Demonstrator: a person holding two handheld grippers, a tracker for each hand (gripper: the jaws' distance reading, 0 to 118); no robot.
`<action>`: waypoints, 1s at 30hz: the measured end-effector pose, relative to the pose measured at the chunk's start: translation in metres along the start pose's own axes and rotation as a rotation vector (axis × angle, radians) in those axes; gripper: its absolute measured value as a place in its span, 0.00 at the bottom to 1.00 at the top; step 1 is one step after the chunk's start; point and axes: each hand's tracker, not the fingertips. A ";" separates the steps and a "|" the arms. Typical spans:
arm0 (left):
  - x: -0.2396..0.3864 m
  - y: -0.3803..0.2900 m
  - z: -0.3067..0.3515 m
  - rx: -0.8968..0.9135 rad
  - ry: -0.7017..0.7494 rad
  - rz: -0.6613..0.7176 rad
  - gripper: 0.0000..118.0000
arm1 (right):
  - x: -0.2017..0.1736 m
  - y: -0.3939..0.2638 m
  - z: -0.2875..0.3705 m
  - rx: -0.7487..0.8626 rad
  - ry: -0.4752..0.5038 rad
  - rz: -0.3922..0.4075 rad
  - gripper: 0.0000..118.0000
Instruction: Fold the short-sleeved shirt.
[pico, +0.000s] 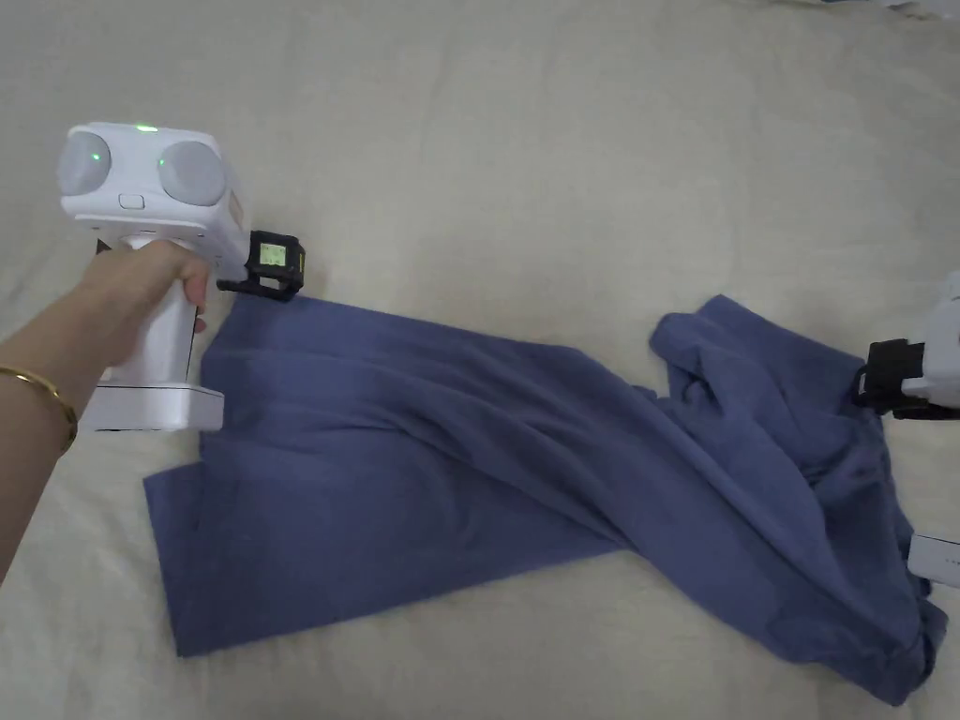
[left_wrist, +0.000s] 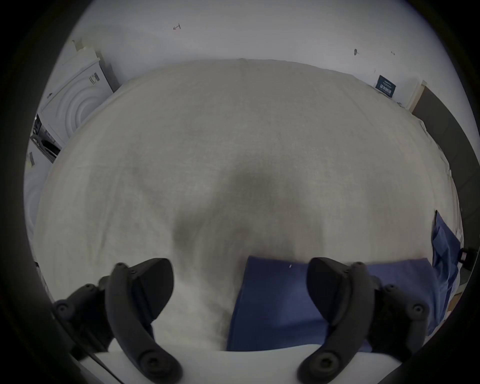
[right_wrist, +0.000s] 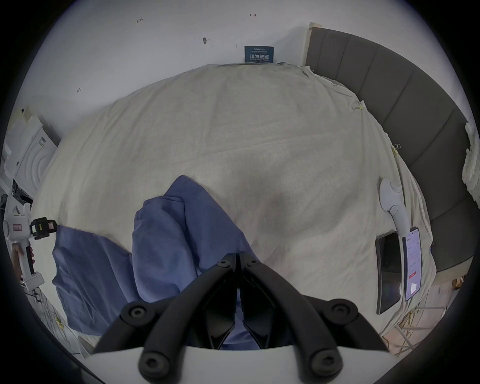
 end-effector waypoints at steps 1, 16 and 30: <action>0.002 0.000 -0.004 0.003 -0.007 0.002 0.86 | 0.003 0.000 -0.004 -0.002 -0.003 0.001 0.00; 0.008 -0.004 0.025 0.002 -0.091 -0.085 0.00 | -0.010 0.007 0.013 0.024 0.002 0.000 0.00; -0.058 0.015 0.188 0.376 -0.068 0.073 0.00 | 0.003 0.031 0.147 0.242 0.065 -0.108 0.00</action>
